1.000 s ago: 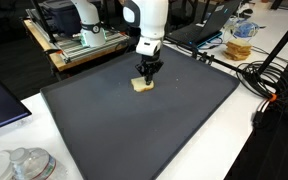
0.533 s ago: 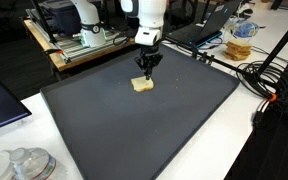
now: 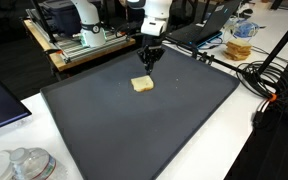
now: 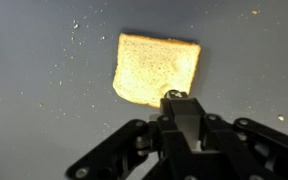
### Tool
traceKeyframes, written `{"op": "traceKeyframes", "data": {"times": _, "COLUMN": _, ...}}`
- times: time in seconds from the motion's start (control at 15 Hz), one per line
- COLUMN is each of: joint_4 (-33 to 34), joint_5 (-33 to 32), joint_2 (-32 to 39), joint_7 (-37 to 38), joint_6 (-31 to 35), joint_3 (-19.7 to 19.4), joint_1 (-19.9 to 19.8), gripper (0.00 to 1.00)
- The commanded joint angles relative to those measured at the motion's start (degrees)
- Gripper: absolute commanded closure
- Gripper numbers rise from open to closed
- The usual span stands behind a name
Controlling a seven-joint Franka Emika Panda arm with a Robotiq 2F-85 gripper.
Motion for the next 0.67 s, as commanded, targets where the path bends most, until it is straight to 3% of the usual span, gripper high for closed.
{"op": "traceKeyframes", "data": {"times": 0.0, "joint_4": 1.8, "joint_5": -7.2, "joint_2": -0.3, "joint_7": 8.3, "joint_6": -4.2, "joint_3": -1.6, "joint_1": 4.4, "gripper": 0.95}}
{"op": "traceKeyframes", "data": {"times": 0.6, "joint_4": 8.3, "joint_5": -25.8, "joint_2": 4.1, "joint_7": 27.2, "joint_6": -16.0, "joint_3": 0.0, "joint_1": 12.1, "gripper": 0.95}}
